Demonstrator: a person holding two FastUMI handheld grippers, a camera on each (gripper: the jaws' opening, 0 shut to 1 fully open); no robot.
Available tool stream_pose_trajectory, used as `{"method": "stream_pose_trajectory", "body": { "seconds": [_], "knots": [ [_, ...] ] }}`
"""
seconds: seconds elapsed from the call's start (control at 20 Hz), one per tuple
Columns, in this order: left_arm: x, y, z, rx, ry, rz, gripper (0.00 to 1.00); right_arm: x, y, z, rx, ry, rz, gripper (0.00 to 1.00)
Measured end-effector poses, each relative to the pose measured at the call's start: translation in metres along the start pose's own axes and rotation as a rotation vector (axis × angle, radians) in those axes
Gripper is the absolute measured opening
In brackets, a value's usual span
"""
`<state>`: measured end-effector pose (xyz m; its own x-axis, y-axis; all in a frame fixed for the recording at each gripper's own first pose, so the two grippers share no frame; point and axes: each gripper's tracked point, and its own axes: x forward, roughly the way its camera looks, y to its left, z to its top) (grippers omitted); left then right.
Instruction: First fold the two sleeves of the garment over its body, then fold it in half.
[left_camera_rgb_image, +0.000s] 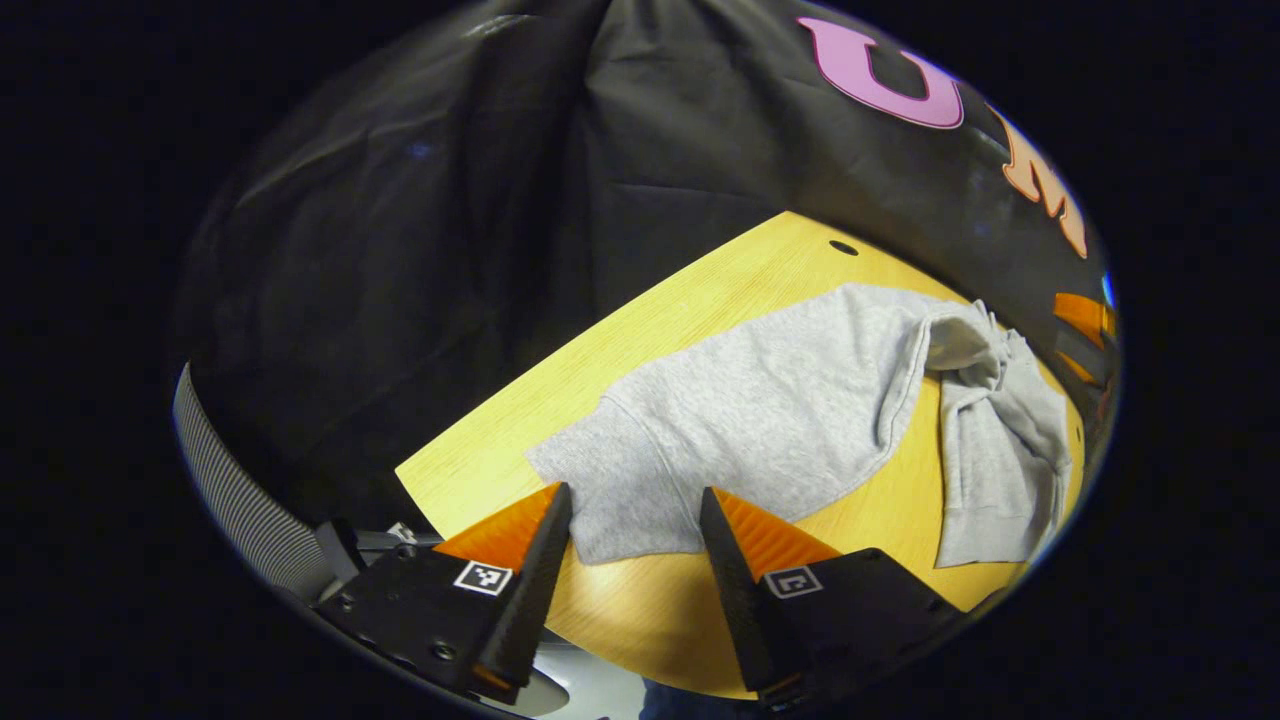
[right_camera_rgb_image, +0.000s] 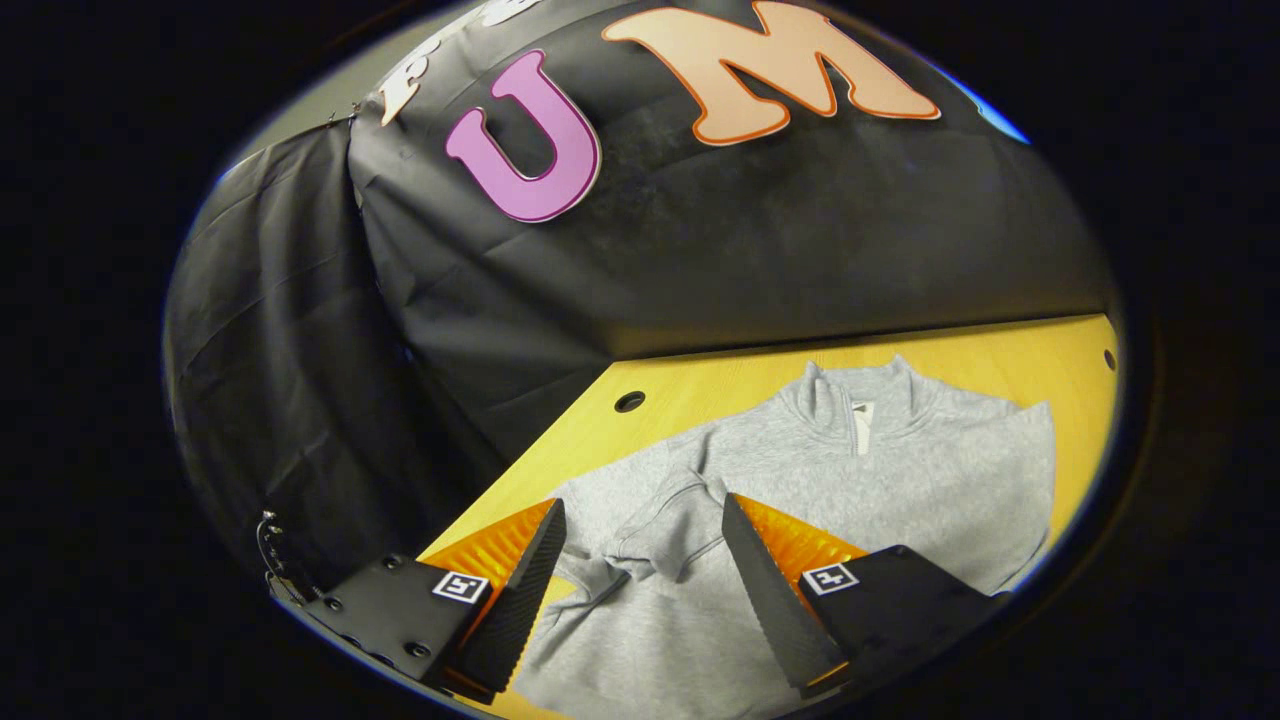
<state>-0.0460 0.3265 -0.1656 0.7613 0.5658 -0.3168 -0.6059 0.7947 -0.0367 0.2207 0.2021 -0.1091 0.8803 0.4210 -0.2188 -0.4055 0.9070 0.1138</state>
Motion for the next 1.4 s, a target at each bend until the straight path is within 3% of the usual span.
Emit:
{"method": "stream_pose_trajectory", "body": {
  "seconds": [0.2,0.25,0.3,0.35,0.4,0.5,0.55,0.65,0.85,1.05,1.15,1.2,1.35,1.4],
  "knots": [
    [0.007,-0.010,0.002,-0.028,-0.003,-0.004,0.59,-0.035,-0.018,0.006,-0.033,-0.015,-0.046,0.98],
    [0.008,-0.012,0.004,-0.036,-0.009,-0.007,0.49,-0.044,-0.025,0.008,-0.044,-0.020,-0.065,0.98],
    [0.010,-0.014,0.006,-0.047,-0.007,-0.009,0.32,-0.059,-0.038,0.013,-0.049,-0.030,-0.100,0.98],
    [0.012,-0.014,0.006,-0.045,-0.008,-0.013,0.29,-0.070,-0.050,0.016,-0.048,-0.040,-0.134,0.98],
    [0.012,-0.015,0.008,-0.044,-0.005,-0.017,0.19,-0.080,-0.061,0.020,-0.044,-0.054,-0.164,0.94],
    [0.011,-0.016,0.011,-0.046,-0.001,-0.014,0.14,-0.104,-0.079,0.027,-0.032,-0.085,-0.219,0.98],
    [0.011,-0.016,0.009,-0.051,0.006,-0.010,0.12,-0.115,-0.091,0.029,-0.032,-0.097,-0.253,0.94],
    [0.012,-0.018,0.011,-0.061,0.027,-0.003,0.08,-0.139,-0.114,0.030,-0.039,-0.110,-0.323,0.98],
    [0.011,-0.032,0.032,-0.064,0.023,-0.030,0.04,-0.186,-0.145,0.035,-0.008,-0.145,-0.413,0.94],
    [-0.003,-0.082,0.090,-0.029,-0.067,-0.146,0.03,-0.226,-0.170,0.041,0.011,-0.195,-0.487,0.98],
    [-0.013,-0.115,0.113,0.002,-0.104,-0.210,0.02,-0.243,-0.181,0.043,0.015,-0.210,-0.516,0.94],
    [-0.019,-0.135,0.122,0.015,-0.119,-0.246,0.03,-0.252,-0.185,0.041,0.017,-0.214,-0.530,0.98],
    [-0.042,-0.205,0.143,0.070,-0.154,-0.372,0.03,-0.274,-0.195,0.034,0.028,-0.222,-0.565,0.94],
    [-0.056,-0.245,0.149,0.114,-0.175,-0.447,0.03,-0.287,-0.197,0.032,0.041,-0.234,-0.578,0.98]
  ]
}}
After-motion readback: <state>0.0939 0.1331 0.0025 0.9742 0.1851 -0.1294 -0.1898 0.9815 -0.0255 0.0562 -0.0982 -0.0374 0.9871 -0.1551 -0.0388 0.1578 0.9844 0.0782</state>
